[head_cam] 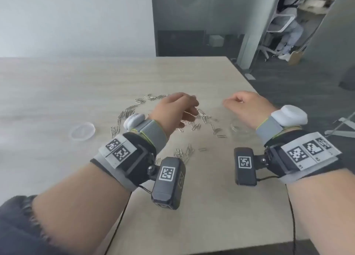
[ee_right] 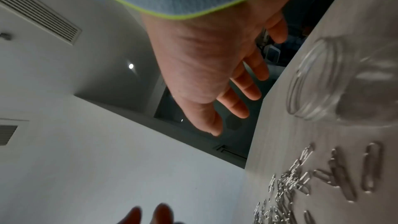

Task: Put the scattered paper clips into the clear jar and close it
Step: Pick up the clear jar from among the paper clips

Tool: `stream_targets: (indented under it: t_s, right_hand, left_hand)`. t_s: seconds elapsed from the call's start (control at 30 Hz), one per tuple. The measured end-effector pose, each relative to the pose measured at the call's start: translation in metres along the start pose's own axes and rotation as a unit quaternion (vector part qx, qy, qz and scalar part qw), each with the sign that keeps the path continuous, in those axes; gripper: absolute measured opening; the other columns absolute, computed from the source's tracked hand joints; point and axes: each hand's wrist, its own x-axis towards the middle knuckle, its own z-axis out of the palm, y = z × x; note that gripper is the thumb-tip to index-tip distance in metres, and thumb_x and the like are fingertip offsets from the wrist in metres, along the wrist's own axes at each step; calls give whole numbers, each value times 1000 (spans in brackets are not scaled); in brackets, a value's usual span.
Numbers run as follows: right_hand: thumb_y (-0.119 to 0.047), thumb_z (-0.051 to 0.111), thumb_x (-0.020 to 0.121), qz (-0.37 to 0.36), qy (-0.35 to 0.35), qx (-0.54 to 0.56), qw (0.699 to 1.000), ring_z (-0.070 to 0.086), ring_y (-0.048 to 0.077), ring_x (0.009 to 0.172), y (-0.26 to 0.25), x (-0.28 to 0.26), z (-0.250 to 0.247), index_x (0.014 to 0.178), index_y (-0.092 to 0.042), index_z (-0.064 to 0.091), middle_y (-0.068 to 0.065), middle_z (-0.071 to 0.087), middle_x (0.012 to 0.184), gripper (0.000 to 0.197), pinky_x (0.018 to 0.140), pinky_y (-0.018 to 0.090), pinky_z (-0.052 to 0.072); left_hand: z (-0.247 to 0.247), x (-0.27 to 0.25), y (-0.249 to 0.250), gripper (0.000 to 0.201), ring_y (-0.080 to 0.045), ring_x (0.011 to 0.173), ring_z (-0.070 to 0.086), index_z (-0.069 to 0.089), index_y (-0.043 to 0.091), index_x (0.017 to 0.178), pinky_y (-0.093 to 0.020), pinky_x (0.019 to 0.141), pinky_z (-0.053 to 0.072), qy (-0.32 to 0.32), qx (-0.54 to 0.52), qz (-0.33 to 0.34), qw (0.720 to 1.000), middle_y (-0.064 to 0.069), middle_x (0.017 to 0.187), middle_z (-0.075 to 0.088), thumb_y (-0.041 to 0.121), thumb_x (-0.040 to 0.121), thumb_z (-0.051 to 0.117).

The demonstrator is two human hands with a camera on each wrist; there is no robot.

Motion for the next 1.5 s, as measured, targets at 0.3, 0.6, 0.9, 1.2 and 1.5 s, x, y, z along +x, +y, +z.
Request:
stream_targets:
  t_s: [0.3,0.6,0.9,1.2,1.5]
  right_hand:
    - [-39,72,71,55,-70,-61,994,58,32,115,24,-36,22,143,-40,38,9,50,140,80,94,36,48]
    - [-57,70,78,-53,-75,135,987,56,13,104,-47,-40,44,135,-36,50,-7,53,117,65,71,22,41]
    - [-75,48,81,-103,-149,277,944,64,12,75,-109,-22,75,110,-32,63,-9,70,94,54,64,24,45]
    - [-69,50,82,-12,-98,55,994,55,25,122,-60,13,92,129,-37,54,-3,56,138,57,101,37,44]
    - [-59,68,77,-124,-176,-133,967,23,20,143,-74,-8,94,131,-50,52,-16,34,152,57,112,31,19]
  left_hand:
    - [-13,-38,-10,10,-15,65,66,68,20,90,-27,58,41,17,-29,-16,999,4,73,71,23,96,61]
    - [-46,-36,-24,51,-11,101,72,64,35,120,-33,76,56,8,35,16,999,11,130,66,28,70,66]
    - [-78,-20,-38,76,-14,90,74,58,27,137,-36,76,61,43,-20,47,998,2,114,71,39,67,84]
    - [-91,-13,-44,62,-13,92,77,59,29,132,-34,72,54,94,-40,23,995,4,113,75,39,74,79]
    - [-88,-17,-45,74,-21,97,77,57,37,132,-39,77,57,77,92,46,992,6,118,72,55,64,79]
